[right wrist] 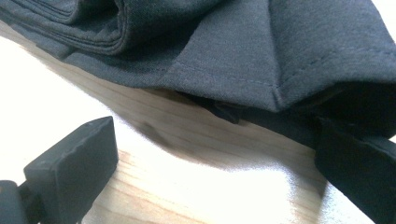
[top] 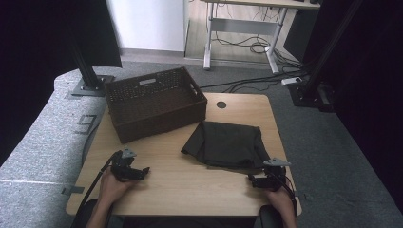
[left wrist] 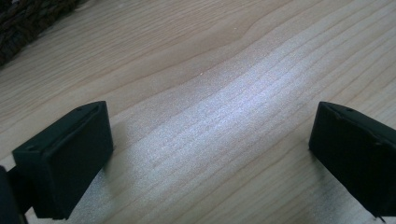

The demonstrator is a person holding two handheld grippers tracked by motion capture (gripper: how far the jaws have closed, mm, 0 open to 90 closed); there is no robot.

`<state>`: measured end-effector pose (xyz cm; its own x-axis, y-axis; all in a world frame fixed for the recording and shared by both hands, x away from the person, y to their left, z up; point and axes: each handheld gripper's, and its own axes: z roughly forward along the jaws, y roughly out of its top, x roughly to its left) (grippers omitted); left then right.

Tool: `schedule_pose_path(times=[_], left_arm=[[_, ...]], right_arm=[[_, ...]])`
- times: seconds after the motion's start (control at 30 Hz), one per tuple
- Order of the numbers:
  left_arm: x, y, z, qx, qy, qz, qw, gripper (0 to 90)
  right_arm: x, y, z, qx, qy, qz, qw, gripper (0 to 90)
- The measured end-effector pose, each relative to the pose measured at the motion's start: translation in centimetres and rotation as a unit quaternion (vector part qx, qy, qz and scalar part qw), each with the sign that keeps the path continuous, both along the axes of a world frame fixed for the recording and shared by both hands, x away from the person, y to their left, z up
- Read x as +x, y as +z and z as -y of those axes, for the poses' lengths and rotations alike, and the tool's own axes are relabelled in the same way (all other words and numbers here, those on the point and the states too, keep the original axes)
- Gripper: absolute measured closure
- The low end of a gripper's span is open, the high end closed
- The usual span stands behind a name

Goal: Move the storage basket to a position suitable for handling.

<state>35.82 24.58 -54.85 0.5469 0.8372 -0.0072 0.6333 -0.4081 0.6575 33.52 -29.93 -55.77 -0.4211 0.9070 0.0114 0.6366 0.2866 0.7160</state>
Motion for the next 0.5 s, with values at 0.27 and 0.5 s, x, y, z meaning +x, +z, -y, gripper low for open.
schedule_pose_path(times=[0.27,0.5], left_arm=[[0.2,0.1,0.7,0.004,-0.019,-0.007,0.9998,0.0],[0.2,0.2,1.3,0.006,-0.014,-0.013,0.9998,0.0]], right_arm=[[0.0,0.0,0.1,0.0,0.002,-0.003,1.0,0.0],[0.0,0.2,0.1,-0.002,0.005,-0.009,0.9999,0.0]])
